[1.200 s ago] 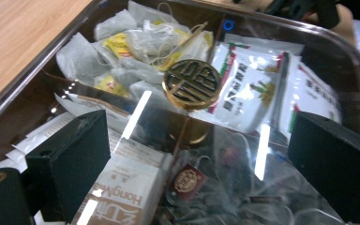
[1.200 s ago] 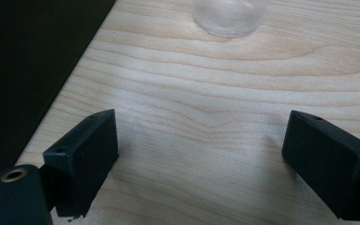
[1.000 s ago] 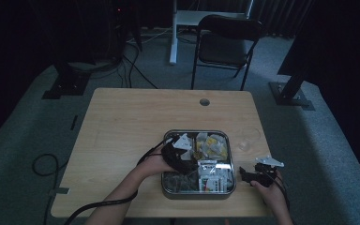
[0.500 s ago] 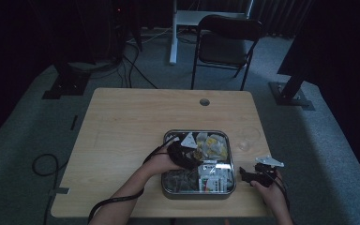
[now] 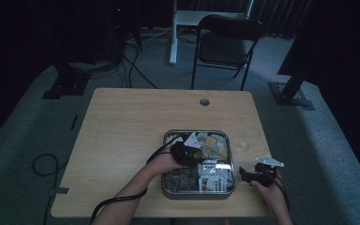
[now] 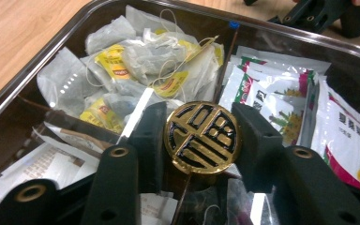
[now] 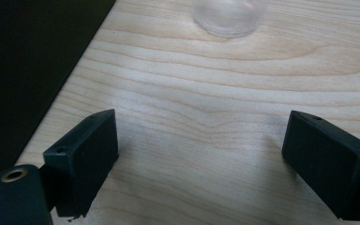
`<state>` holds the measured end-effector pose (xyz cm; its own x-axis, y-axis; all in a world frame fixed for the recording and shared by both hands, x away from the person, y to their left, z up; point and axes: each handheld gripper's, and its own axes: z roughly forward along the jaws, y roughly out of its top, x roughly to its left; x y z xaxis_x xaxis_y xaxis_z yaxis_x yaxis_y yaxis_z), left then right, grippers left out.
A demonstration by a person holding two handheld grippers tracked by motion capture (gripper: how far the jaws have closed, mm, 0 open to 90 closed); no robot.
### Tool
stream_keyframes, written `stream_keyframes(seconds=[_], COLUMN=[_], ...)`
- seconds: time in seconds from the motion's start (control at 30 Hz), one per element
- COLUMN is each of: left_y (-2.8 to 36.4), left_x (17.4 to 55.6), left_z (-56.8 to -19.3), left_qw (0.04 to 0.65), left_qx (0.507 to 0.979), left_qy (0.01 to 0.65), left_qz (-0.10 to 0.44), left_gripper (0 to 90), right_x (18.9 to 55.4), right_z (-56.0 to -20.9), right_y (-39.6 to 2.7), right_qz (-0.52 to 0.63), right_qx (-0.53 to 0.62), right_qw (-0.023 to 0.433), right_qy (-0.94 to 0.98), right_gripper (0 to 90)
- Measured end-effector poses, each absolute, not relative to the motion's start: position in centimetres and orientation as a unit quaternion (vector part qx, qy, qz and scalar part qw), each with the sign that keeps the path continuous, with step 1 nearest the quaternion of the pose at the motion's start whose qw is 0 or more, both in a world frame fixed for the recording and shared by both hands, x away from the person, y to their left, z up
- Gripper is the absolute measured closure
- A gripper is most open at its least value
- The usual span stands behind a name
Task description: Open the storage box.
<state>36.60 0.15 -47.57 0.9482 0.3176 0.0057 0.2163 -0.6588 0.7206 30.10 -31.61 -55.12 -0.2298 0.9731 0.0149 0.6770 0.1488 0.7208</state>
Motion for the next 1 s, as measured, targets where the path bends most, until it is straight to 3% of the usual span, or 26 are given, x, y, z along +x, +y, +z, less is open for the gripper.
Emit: stream_keyframes(seconds=[0.67,1.0], left_y=[0.8,3.2], left_x=[36.6,36.9], left_z=[-45.7,-44.5], left_qw=[0.390,0.395], left_qx=[0.905,0.899], left_qy=[0.148,0.162], left_qz=[0.080,0.092], left_gripper=[59.0,59.0], right_x=[30.1,30.1], right_z=[-55.1,-55.1], right_y=[-31.6,-31.6], right_qz=[0.311,0.311], right_qx=[0.573,0.572], right_qw=[0.238,0.238], right_qy=[0.720,0.720], right_gripper=[10.3,10.3])
